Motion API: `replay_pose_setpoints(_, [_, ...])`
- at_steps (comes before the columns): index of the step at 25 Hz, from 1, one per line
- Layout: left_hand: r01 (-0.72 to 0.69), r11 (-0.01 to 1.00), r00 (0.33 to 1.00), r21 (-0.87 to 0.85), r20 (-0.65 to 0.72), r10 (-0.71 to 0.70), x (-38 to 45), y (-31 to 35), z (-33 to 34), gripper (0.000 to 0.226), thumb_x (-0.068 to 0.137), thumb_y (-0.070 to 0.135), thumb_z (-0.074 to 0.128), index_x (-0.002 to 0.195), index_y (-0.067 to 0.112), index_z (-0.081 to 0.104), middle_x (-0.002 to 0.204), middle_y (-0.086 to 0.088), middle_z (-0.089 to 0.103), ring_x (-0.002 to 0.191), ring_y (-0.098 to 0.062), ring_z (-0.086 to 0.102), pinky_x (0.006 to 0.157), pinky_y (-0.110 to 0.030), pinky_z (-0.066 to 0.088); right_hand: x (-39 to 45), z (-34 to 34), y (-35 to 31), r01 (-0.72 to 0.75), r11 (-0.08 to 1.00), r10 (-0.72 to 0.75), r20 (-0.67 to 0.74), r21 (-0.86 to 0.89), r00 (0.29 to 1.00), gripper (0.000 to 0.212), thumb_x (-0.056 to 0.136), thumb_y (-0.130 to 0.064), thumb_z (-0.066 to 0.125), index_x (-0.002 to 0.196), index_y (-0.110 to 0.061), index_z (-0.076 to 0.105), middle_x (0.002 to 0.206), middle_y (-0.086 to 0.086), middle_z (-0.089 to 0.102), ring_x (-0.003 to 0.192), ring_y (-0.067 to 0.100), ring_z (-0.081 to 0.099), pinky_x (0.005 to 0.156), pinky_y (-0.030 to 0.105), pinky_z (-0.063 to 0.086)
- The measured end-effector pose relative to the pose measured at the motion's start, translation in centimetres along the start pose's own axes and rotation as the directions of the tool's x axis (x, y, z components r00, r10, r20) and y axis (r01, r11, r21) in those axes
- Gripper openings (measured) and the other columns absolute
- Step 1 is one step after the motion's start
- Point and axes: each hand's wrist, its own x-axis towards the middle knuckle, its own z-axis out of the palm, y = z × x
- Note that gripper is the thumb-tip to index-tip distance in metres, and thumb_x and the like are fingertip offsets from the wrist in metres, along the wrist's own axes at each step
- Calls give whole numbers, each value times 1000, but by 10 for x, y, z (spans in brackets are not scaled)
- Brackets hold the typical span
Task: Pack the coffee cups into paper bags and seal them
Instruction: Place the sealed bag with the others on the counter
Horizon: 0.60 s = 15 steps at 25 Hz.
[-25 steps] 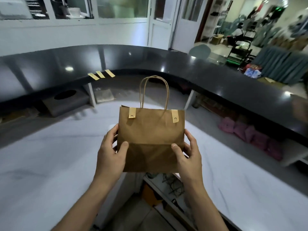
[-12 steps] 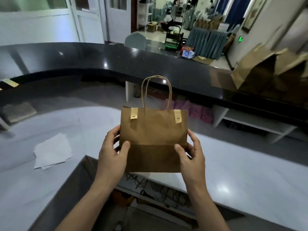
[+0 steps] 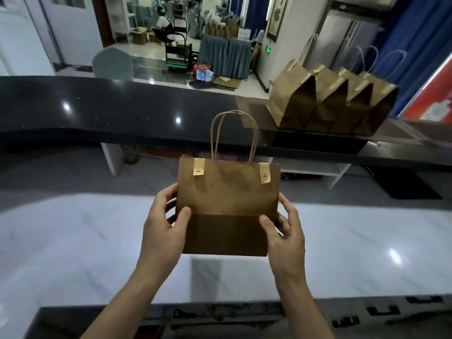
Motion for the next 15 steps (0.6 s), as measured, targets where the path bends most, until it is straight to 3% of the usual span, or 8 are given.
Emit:
replay_pose_setpoints(4, [-40,999,996,-16,83,41,40,9,6,42,99,10,59,134,33,52,126,17,60,116,7,54,80,-5,48,30,7,-15,53,998,-50,-87,30,995,53,97,-22,68,133,-56,52,117,-18,72,112,1,66,87,21,56])
replay_pose_setpoints(8, [-92,996,987,-21,132,94,84,22,14,42,98,15,60,135,34,52,130,17,58,118,6,54,81,-8,50,54,15,-33,119,991,-109,-145,64,983,54,97,-16,67,133,-54,54,113,-13,75,110,5,68,81,17,56])
replay_pose_setpoints(12, [-172,985,974,-17,147,173,128,38,32,41,98,16,60,133,36,53,130,10,56,118,-1,55,93,-22,51,85,14,-53,195,977,-175,-198,85,964,53,96,-12,68,132,-49,57,115,-13,74,115,8,67,96,35,55])
replay_pose_setpoints(15, [-210,978,962,-13,175,209,162,46,48,45,97,17,61,131,45,52,124,6,56,112,-4,58,85,-21,53,111,14,-64,222,969,-195,-209,111,958,51,96,-15,67,134,-49,56,117,-20,72,116,6,66,100,40,55])
